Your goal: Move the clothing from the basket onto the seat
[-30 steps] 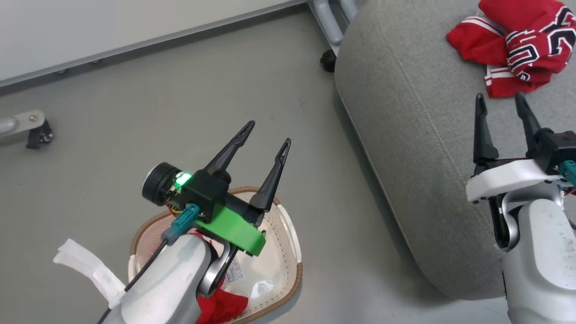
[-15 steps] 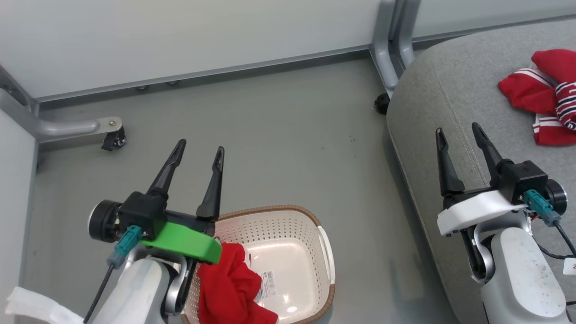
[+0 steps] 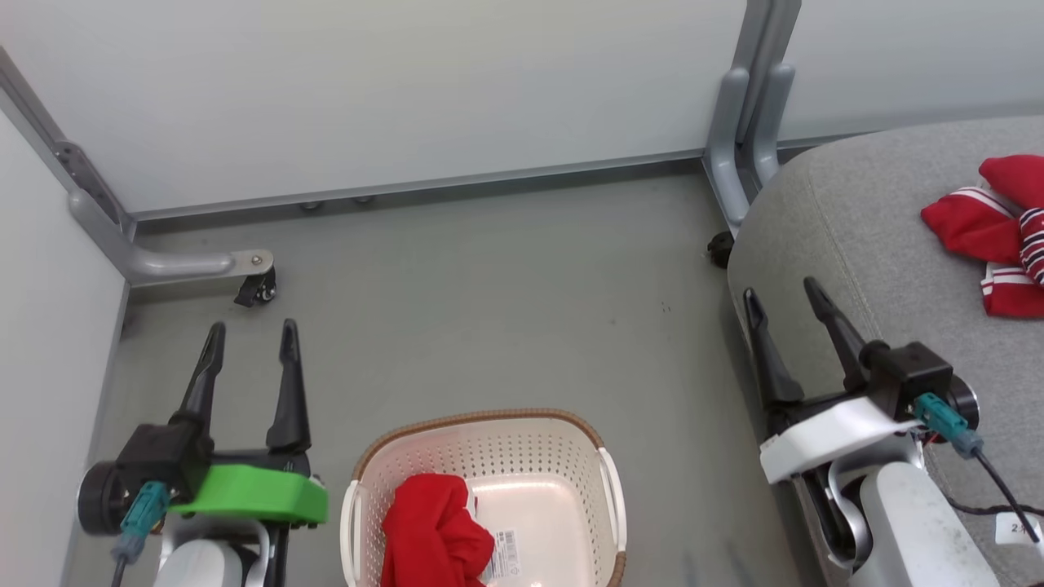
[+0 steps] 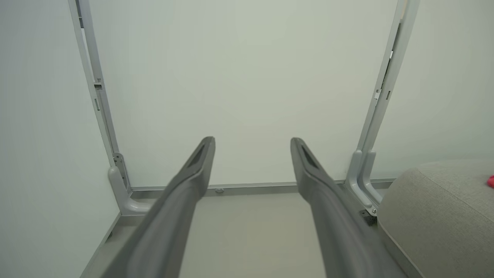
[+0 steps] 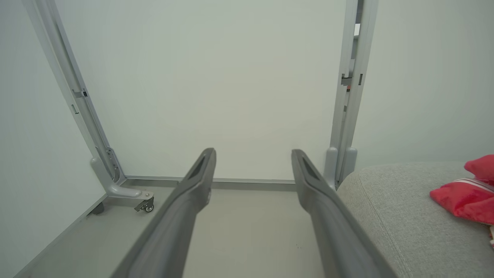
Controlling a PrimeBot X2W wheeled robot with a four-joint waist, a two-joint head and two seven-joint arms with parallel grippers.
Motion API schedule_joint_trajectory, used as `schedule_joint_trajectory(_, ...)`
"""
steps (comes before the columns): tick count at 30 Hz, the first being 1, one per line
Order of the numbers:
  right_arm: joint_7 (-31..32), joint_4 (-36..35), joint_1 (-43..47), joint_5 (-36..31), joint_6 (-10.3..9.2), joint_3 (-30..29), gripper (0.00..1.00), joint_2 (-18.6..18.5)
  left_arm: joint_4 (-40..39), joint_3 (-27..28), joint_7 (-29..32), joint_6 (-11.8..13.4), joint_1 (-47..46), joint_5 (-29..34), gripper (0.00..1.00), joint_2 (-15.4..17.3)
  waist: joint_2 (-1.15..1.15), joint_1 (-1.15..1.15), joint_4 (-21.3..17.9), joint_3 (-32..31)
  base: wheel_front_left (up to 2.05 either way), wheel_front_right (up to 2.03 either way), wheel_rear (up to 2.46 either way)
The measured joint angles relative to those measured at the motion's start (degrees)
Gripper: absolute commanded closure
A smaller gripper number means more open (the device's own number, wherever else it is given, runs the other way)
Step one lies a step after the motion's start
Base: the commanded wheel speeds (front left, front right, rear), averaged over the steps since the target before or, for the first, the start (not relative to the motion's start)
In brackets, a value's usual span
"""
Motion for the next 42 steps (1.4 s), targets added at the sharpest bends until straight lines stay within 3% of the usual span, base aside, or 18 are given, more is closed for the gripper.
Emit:
schedule_joint_trajectory(13,0.0,-4.6,6.8,0.3,0.01,1.9,0.00,0.0,-0.2,7.3,0.0,-3.8,6.3,4.9,0.00,-3.7,0.00,0.00,-0.3,-2.5,0.00,0.00,0.00)
schedule_joint_trajectory(27,0.0,-6.5,11.4,0.4,0.00,-0.1,0.00,0.0,1.0,9.8,0.0,-6.5,6.9,7.9,0.00,-5.6,0.00,0.00,-0.2,-2.2,0.00,0.00,0.00)
schedule_joint_trajectory(42,0.0,-6.0,11.4,0.4,0.00,-0.5,0.00,0.0,1.6,11.0,0.0,-7.5,6.7,9.3,0.00,-6.4,0.00,0.00,-0.3,-1.7,0.00,0.00,0.00)
